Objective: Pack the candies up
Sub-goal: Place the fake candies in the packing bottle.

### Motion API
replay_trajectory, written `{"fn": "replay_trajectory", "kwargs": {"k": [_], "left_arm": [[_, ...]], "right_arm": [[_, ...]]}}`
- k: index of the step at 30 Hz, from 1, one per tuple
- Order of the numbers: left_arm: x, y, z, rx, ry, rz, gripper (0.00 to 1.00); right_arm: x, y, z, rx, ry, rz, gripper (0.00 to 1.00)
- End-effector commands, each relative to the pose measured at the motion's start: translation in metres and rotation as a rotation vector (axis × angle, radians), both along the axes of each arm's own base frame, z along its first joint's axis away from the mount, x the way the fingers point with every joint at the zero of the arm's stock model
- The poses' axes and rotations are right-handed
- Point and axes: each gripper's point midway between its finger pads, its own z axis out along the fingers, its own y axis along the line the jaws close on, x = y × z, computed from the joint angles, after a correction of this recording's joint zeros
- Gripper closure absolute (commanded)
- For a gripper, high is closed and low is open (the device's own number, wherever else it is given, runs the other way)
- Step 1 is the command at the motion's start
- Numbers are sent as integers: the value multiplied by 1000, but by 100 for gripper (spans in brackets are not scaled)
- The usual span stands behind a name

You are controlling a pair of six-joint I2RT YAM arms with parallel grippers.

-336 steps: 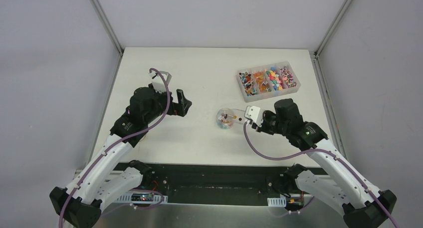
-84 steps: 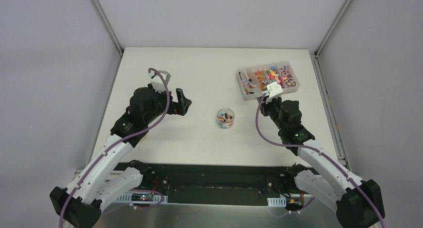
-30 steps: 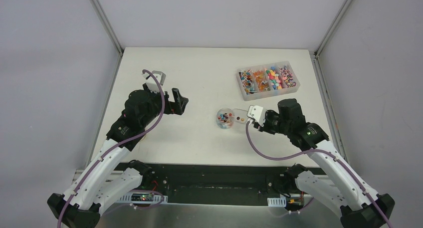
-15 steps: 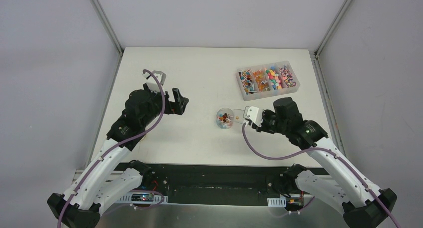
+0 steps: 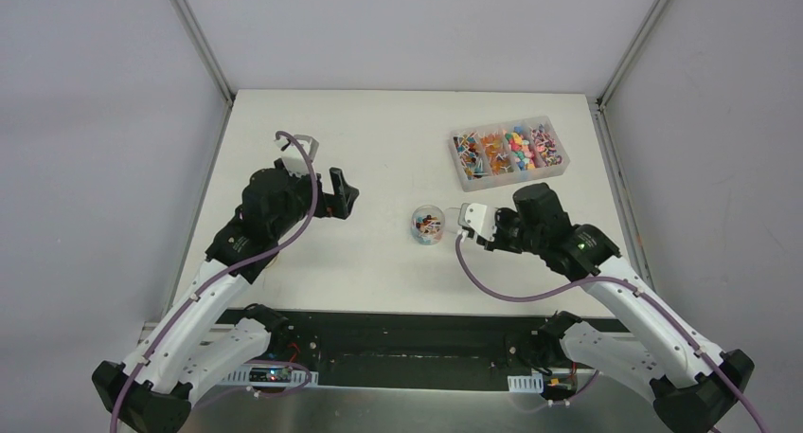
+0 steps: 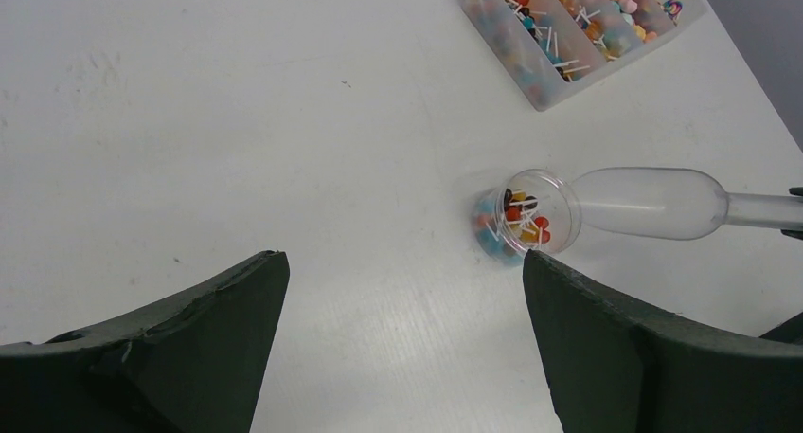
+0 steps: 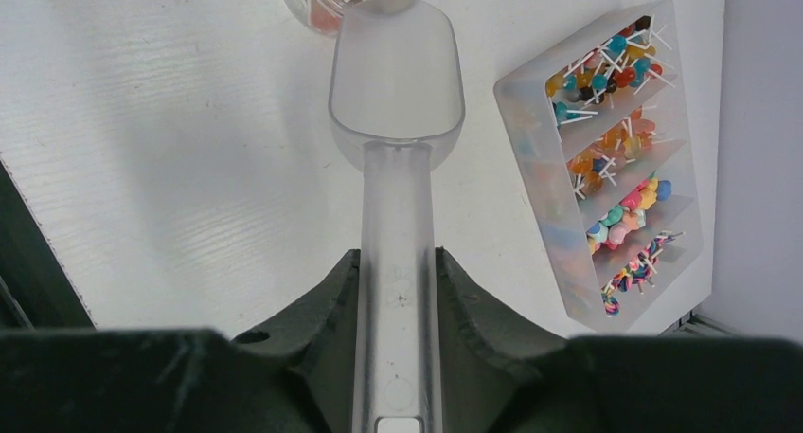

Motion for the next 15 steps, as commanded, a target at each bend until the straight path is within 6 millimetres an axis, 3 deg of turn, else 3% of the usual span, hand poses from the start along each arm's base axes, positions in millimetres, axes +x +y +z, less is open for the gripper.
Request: {"fn": "replay_trajectory", "kwargs": {"k": [1, 9, 15], "left_arm": [[-1, -2, 3, 13, -7, -13, 1], [-3, -12, -4, 5, 21, -64, 8], [-5, -23, -5, -29, 49, -106, 12]], "right_arm": [[8, 3, 27, 22, -70, -4, 100], [9, 6, 37, 72, -61, -50, 100], [-1, 17, 46, 176, -21, -47, 100]]}}
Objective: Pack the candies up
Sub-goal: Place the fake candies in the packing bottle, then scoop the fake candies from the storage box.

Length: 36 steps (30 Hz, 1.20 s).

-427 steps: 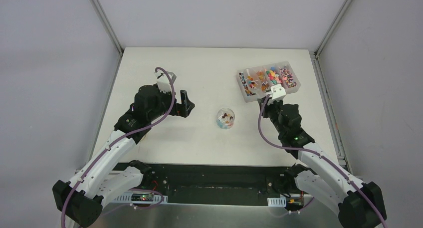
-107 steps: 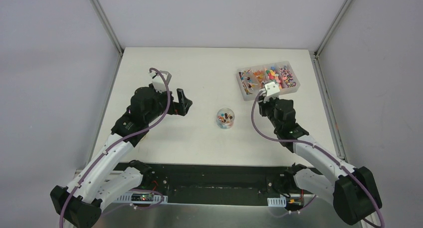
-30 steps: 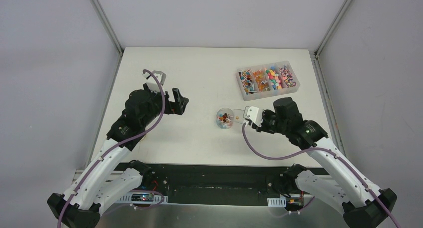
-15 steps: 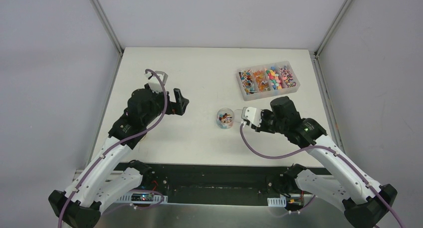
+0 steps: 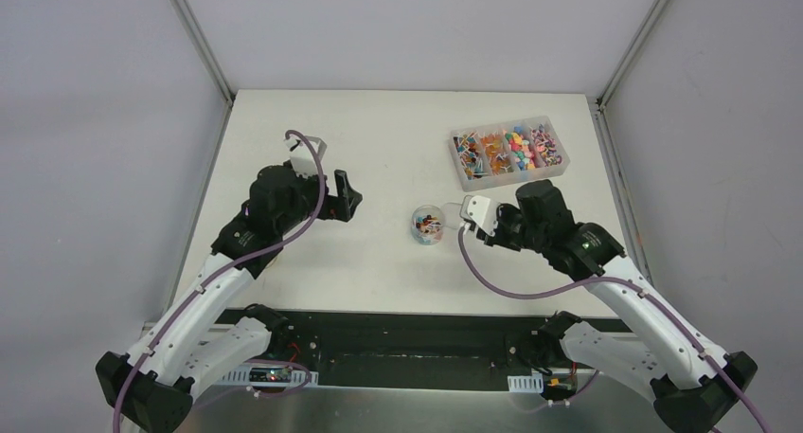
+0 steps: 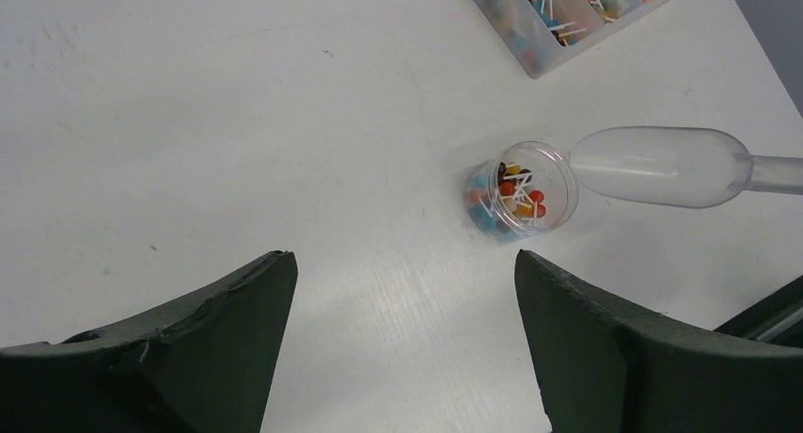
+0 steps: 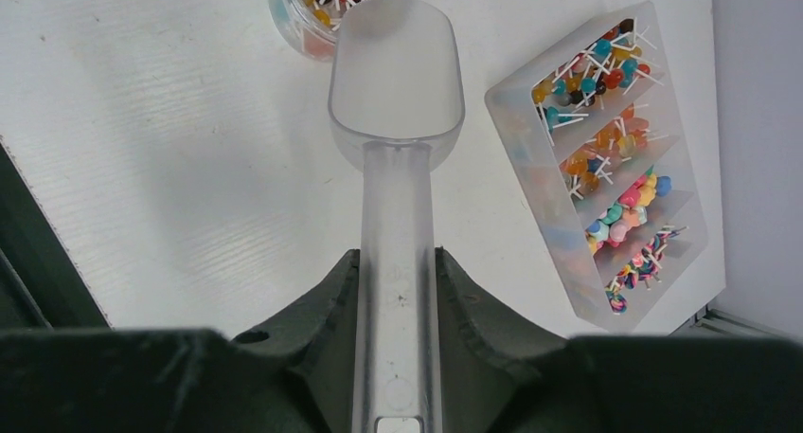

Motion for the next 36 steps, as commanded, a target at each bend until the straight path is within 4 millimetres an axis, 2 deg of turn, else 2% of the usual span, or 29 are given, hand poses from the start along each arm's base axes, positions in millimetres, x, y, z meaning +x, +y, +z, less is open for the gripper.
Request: {"fn": "replay_trajectory", "kwargs": {"k": [1, 6, 14, 18, 23, 28, 30, 36], "left_arm": [[-5, -19, 14, -64, -11, -79, 13], [-3, -31, 26, -119, 0, -117, 21], [2, -57, 35, -179, 65, -200, 29], [1, -76, 39, -223, 109, -289, 34], [3, -97, 35, -255, 157, -388, 37], [4, -112, 32, -297, 190, -459, 42], [4, -116, 30, -314, 206, -479, 46], [2, -120, 18, -331, 252, -490, 51]], "right_arm": [[-3, 15, 33, 146, -16, -11, 100], [-6, 22, 41, 239, 34, -68, 100], [-18, 60, 65, 587, 127, -77, 100], [-23, 72, 66, 713, 222, -122, 100], [-27, 79, 64, 811, 303, -166, 100], [-37, 87, 66, 894, 349, -124, 100], [-37, 86, 70, 916, 336, -131, 100], [-36, 81, 89, 986, 279, -135, 100]]}}
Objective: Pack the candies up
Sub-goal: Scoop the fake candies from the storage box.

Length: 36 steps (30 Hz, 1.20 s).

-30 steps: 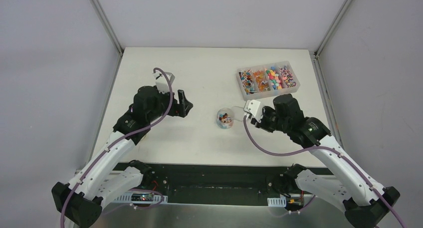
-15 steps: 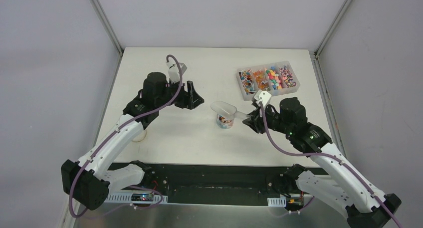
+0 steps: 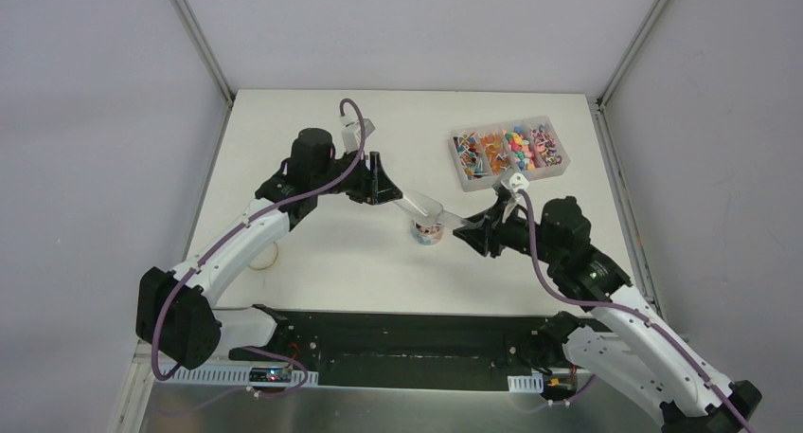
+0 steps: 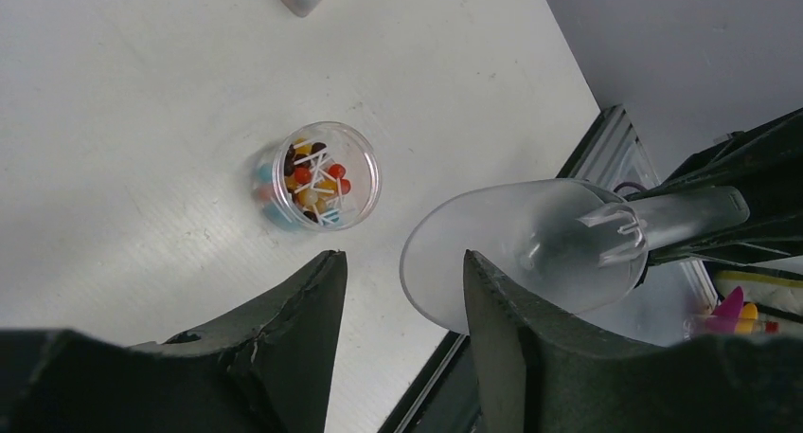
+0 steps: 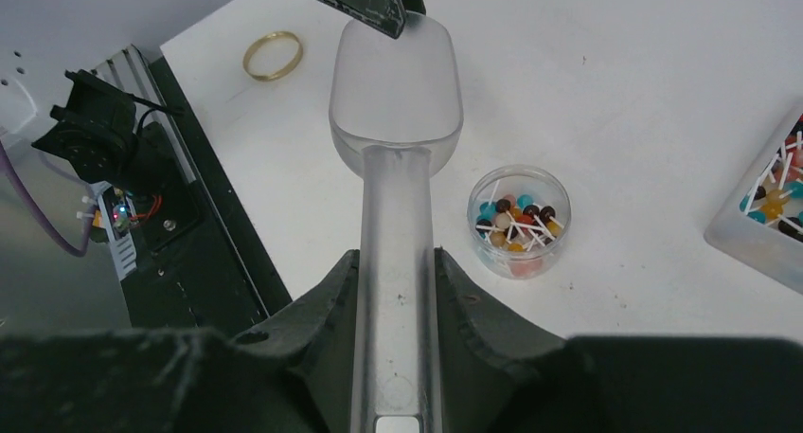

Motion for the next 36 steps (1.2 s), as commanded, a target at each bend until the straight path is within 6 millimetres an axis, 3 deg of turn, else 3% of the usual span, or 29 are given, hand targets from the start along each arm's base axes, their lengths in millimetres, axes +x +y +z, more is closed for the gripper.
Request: {"fn": "replay_trajectory", "kwargs": {"k": [1, 14, 22, 23, 29, 36], "left_arm": [[-4, -14, 19, -76, -30, -58, 52], [-9, -16, 4, -89, 23, -68, 65], [-1, -10, 14, -64, -53, -31, 69], [3, -6, 15, -41, -69, -2, 67], [26, 25, 39, 92, -228, 167, 30], [26, 55, 63, 152, -378, 270, 8]], "right_arm": [[0, 4, 43, 141, -98, -11, 100], [-5, 1, 62, 241, -158, -16, 100], [-1, -3, 61, 206, -171, -42, 100], [1, -5, 58, 188, -167, -52, 100], [13, -22, 44, 75, -159, -151, 100], [49, -57, 32, -106, -146, -395, 100]]}}
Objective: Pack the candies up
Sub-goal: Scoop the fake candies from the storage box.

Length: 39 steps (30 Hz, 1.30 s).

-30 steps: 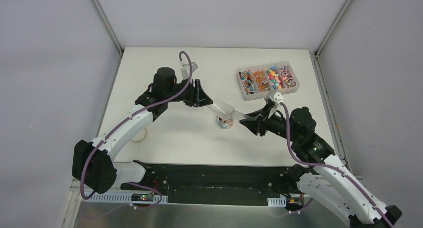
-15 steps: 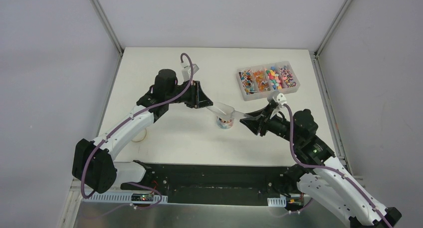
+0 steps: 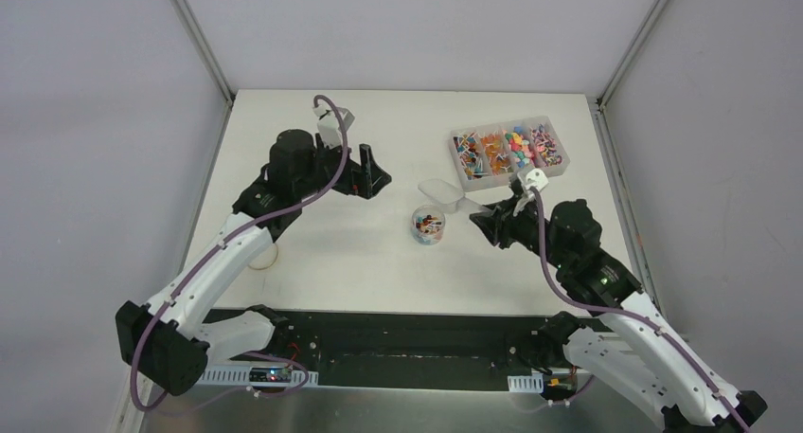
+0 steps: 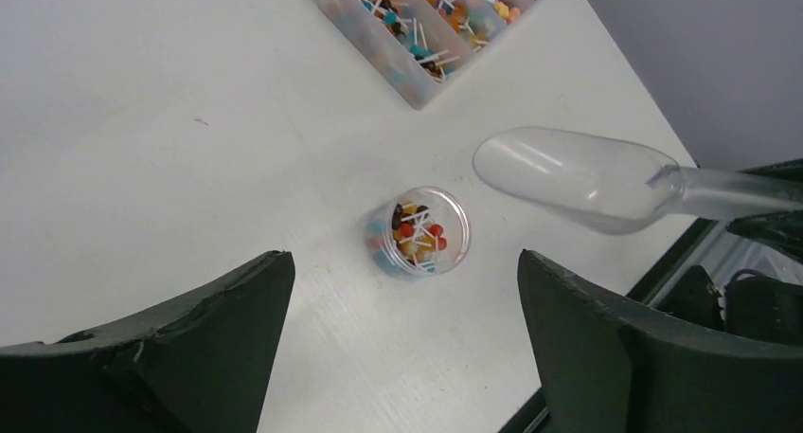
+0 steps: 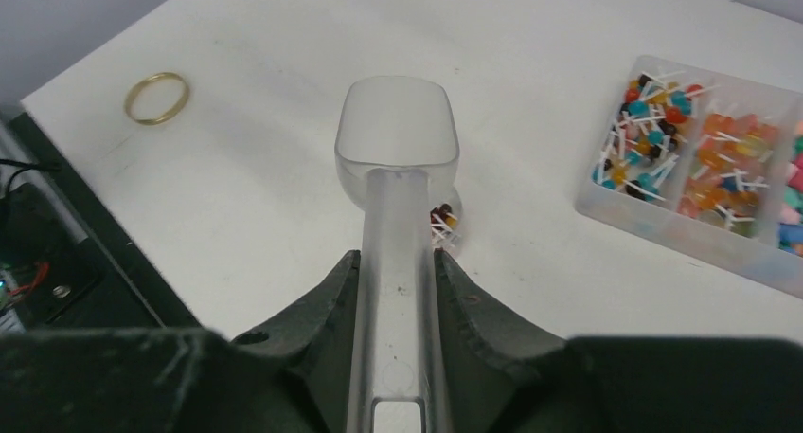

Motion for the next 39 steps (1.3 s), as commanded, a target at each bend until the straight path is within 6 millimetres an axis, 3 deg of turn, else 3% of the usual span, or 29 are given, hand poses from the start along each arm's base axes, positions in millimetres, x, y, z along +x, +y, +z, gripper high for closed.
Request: {"fn": "replay_trajectory", "kwargs": {"k": [1, 10, 17, 21, 26, 33, 39], "left_arm": [[3, 23, 30, 48, -161, 87, 2], [-14, 31, -7, 79, -112, 78, 1], [-25, 32, -29, 88, -72, 55, 1], [-26, 34, -23, 90, -84, 55, 1], [-29, 36, -18, 83, -102, 57, 1], [-31, 38, -14, 78, -116, 63, 1], [-31, 41, -12, 80, -127, 76, 1]], "right_arm": [[36, -34, 13, -128, -54, -238, 100], [99, -82, 0, -476, -37, -515, 100], [153, -111, -5, -543, 41, -602, 100], [179, -116, -5, -539, 87, -593, 100], [196, -118, -10, -587, 166, -554, 100], [214, -158, -4, -696, 211, -610, 100], [223, -170, -18, -688, 273, -562, 100]]}}
